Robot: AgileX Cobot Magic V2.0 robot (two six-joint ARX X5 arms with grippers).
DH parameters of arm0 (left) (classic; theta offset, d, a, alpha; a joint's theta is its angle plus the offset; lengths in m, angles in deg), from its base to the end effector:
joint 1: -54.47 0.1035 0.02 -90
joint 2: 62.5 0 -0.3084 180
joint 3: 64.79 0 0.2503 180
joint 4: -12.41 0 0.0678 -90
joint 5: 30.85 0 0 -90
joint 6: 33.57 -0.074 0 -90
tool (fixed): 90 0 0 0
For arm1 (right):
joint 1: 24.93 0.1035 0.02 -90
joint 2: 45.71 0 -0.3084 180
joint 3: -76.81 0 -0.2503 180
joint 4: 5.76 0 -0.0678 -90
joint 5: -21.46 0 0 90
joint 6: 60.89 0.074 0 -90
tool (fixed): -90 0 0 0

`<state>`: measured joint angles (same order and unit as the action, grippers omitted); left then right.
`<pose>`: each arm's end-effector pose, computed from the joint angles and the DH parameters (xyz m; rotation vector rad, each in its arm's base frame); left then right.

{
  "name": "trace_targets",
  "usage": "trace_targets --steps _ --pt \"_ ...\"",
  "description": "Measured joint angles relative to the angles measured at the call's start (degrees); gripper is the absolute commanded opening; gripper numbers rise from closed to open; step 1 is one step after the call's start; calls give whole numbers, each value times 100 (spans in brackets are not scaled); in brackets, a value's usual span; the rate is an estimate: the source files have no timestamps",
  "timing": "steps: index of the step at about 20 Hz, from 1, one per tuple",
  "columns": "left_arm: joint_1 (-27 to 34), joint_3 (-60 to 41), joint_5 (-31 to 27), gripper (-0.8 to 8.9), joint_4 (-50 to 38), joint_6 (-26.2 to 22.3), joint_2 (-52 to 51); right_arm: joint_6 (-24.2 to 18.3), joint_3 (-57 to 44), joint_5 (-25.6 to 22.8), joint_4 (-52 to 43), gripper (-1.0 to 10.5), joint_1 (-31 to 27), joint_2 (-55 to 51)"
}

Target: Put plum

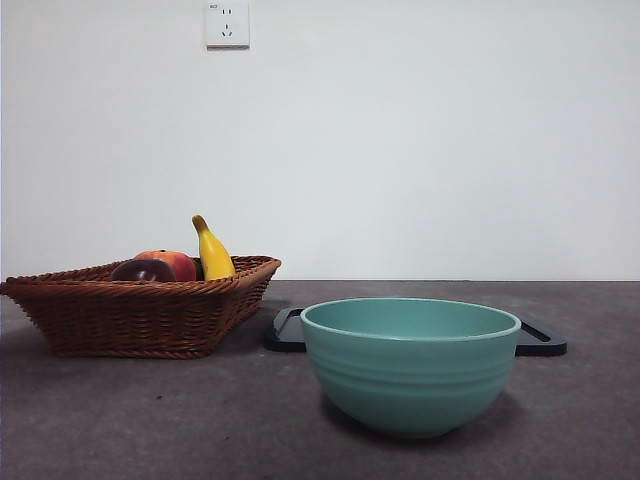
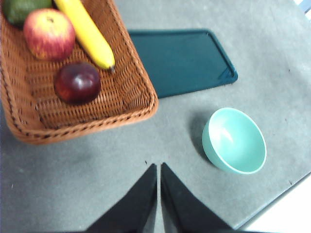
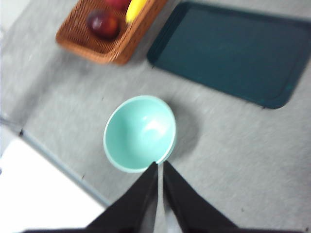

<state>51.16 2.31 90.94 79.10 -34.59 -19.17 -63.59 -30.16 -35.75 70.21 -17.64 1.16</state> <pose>0.1180 -0.0459 0.3270 -0.1706 0.7317 -0.5897 0.1117 0.0547 0.3396 0.1532 0.8483 0.6739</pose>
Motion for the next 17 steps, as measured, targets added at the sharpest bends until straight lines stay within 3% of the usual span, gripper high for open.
trace_targets --steps 2,4,7,8,17 --pt "0 0 0 26 17 0 0 -28 0 0 -4 7 66 4" --pt "0 0 0 143 17 0 -2 -39 0 0 -4 65 81 4" --pt "0 0 0 383 17 2 -4 -44 0 0 -4 387 81 4" --pt "0 0 0 416 20 2 -7 -37 0 0 -4 425 81 4" --pt "-79 0 -9 437 -127 28 9 -26 0 0 -20 427 81 4"
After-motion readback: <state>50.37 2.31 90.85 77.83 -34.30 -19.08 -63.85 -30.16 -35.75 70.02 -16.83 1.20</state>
